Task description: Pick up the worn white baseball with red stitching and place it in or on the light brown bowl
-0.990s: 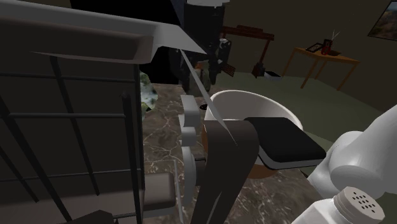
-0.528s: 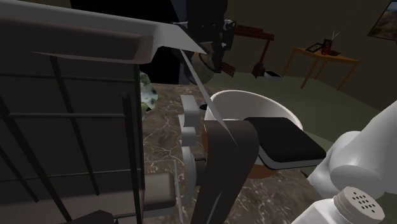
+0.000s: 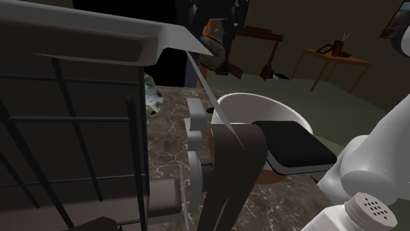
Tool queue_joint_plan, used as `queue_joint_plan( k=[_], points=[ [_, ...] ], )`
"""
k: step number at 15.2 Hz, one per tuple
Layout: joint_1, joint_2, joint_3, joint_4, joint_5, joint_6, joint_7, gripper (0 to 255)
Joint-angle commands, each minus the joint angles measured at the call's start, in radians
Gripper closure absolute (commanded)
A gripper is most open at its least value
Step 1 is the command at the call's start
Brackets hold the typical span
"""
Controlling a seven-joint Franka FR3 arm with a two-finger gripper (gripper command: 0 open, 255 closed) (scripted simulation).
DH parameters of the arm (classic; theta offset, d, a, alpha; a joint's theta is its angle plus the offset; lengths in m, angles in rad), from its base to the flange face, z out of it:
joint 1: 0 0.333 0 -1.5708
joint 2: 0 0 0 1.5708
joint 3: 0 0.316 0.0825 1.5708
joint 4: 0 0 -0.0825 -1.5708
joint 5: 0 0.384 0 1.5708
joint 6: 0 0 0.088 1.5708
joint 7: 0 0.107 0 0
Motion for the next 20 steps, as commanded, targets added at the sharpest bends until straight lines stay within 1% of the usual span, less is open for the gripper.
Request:
queue_joint_plan(
  k=[1,7,8,10,13,17,20],
  points=[
    [0.004,0.02,0.007,0.048,-0.013,-0.033,0.007,255],
    [0.033,0.109,0.04,0.227,-0.073,-0.147,0.039,255],
    [0.034,0.111,0.04,0.23,-0.074,-0.149,0.039,255],
    [0.02,0.025,0.029,0.152,-0.014,-0.136,0.038,255],
    [0.018,-0.091,0.012,0.057,0.062,-0.131,0.038,255],
    [0.039,-0.222,-0.011,-0.035,0.145,-0.145,0.052,255],
    [0.064,-0.314,-0.023,-0.089,0.202,-0.168,0.074,255]
  ],
)
